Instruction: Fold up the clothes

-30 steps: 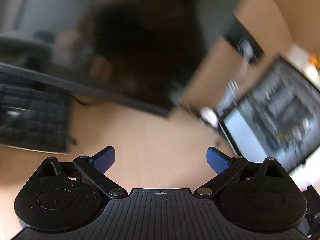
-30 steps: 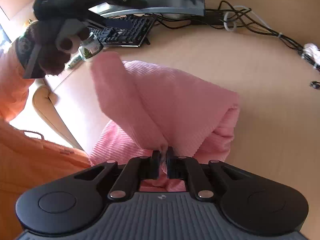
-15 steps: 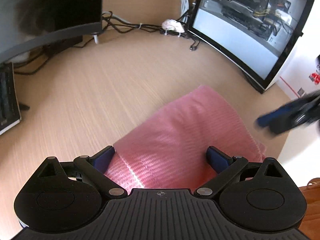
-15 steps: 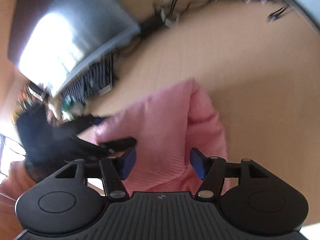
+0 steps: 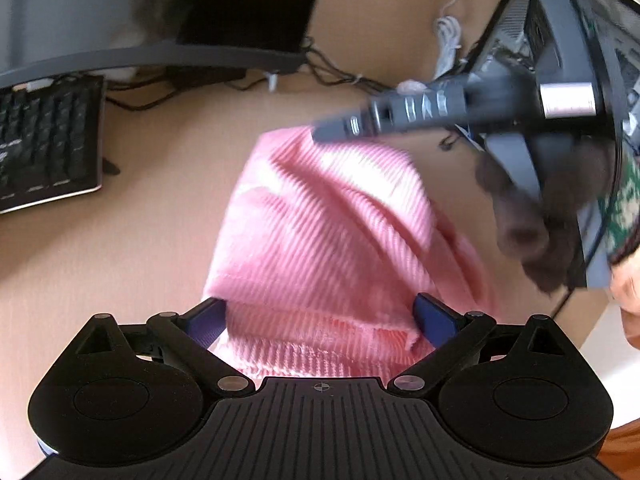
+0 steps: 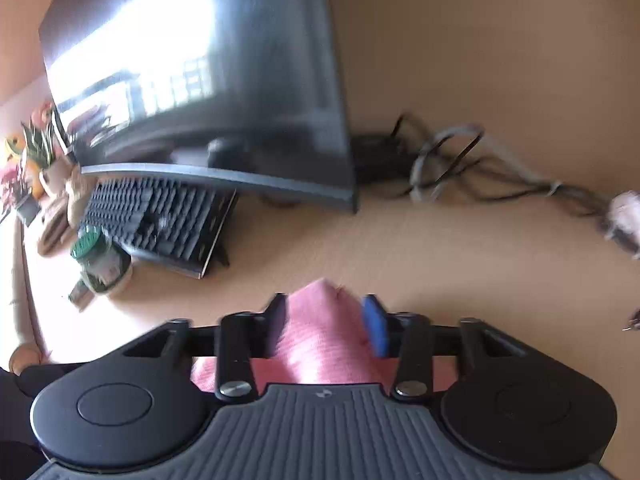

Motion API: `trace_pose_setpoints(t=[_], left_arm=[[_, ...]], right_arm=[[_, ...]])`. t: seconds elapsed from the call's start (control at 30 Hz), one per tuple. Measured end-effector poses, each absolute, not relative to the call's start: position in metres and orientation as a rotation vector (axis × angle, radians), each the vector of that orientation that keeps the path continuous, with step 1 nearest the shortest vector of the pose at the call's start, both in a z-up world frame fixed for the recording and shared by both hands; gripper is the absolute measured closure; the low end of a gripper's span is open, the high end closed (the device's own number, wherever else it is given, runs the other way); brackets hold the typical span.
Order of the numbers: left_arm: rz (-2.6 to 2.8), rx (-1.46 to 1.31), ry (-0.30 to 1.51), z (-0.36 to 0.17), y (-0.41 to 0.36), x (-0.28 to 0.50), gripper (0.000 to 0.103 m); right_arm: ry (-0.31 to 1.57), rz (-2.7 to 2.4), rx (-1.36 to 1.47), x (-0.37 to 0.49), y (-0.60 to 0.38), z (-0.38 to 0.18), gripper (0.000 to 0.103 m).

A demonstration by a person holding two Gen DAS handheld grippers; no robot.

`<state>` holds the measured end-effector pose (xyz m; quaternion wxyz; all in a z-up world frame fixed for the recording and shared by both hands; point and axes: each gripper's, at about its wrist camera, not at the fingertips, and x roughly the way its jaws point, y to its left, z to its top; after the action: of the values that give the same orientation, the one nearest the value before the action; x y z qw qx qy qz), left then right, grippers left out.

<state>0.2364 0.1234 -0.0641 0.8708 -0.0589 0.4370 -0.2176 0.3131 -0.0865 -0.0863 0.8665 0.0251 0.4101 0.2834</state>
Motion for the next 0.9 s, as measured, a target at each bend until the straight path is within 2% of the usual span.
trace_pose_setpoints(t=[0.1,0.17,0.33,0.5,0.53,0.57,0.63,0.67,0.7,0.8,0.9], left_arm=[[-0.469,-0.102,0.894,-0.064,0.107,0.239,0.003],[-0.479,-0.083,0.882,-0.063,0.096,0.240,0.003],[-0.490,0.017,0.852,-0.058,0.077,0.234,0.003],[-0.500,0.054,0.842,-0.057,0.075,0.227,0.003],[-0.503,0.058,0.841,-0.057,0.076,0.225,0.003],[-0.509,0.057,0.840,-0.058,0.078,0.224,0.003],[-0.515,0.051,0.843,-0.059,0.083,0.220,0.003],[-0.517,0.046,0.845,-0.059,0.087,0.218,0.003],[-0.518,0.040,0.847,-0.059,0.091,0.216,0.003],[-0.508,-0.004,0.837,-0.057,0.112,0.210,0.003],[-0.468,-0.088,0.819,-0.051,0.144,0.209,0.003]], right_arm=[[0.836,0.568,0.086,0.306,-0.106,-0.072,0.036],[0.895,0.562,0.167,0.295,-0.123,-0.078,0.032],[1.075,0.553,0.423,0.275,-0.146,-0.115,0.032],[1.085,0.568,0.424,0.270,-0.129,-0.127,0.034],[1.078,0.573,0.421,0.271,-0.124,-0.127,0.037],[1.071,0.577,0.417,0.272,-0.119,-0.128,0.044],[1.056,0.577,0.417,0.278,-0.106,-0.130,0.062],[1.046,0.574,0.414,0.280,-0.099,-0.131,0.078],[1.032,0.570,0.403,0.282,-0.094,-0.131,0.086],[0.947,0.591,0.339,0.279,-0.084,-0.110,0.095],[0.812,0.610,0.247,0.269,-0.094,-0.067,0.096]])
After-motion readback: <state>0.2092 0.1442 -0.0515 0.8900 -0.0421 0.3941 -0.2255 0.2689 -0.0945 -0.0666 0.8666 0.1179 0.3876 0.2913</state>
